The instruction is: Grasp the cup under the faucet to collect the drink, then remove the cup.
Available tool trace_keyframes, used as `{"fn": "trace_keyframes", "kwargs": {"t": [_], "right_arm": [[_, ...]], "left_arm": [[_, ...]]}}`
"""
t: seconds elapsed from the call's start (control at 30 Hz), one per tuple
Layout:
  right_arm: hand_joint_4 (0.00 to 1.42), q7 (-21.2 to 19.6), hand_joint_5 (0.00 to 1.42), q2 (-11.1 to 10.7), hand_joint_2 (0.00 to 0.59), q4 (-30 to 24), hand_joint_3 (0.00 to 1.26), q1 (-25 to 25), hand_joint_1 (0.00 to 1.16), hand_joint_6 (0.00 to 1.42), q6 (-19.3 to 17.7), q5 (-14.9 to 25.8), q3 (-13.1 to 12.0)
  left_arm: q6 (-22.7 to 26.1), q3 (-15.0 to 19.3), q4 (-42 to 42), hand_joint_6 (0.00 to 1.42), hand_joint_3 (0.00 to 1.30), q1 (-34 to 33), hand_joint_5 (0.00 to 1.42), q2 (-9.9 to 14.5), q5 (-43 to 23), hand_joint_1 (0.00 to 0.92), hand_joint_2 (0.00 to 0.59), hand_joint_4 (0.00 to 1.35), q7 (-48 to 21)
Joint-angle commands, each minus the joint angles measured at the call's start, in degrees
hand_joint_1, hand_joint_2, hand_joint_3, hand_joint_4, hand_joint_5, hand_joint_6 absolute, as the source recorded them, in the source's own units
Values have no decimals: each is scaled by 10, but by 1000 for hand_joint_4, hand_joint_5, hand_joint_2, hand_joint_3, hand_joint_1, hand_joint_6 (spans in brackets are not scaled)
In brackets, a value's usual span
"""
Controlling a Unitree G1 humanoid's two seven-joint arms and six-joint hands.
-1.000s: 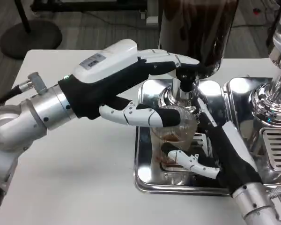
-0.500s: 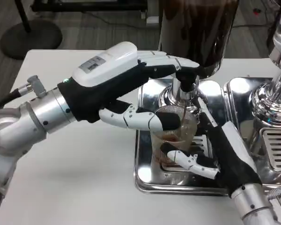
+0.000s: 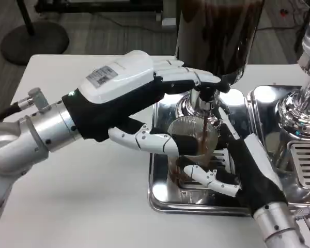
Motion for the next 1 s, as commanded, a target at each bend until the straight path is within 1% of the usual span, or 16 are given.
{"fn": "trace_keyframes", "kwargs": {"t": [0.03,0.3,0.77,0.9,1.0], "right_arm": [[0,-11,0,2,169,-1,0,-5,618,229,6,-4,0],[0,-10,0,3,177,0,0,-7,610,231,7,-5,0],[0,-11,14,2,185,-6,0,-3,615,233,6,-6,1],[0,-13,33,3,181,-7,0,-3,610,234,4,-7,1],[0,-15,45,3,180,-7,0,-2,606,248,3,-8,0]], "left_arm": [[-2,-10,-3,172,246,14,258,13,17,0,145,232,-11],[2,-10,-12,165,246,22,258,11,19,0,145,232,-8],[2,-13,-4,169,246,20,253,11,17,0,146,232,-9],[-3,-12,-2,189,219,21,259,10,14,0,105,222,-7],[-1,-7,-1,192,207,24,253,9,12,0,93,207,0]]}}
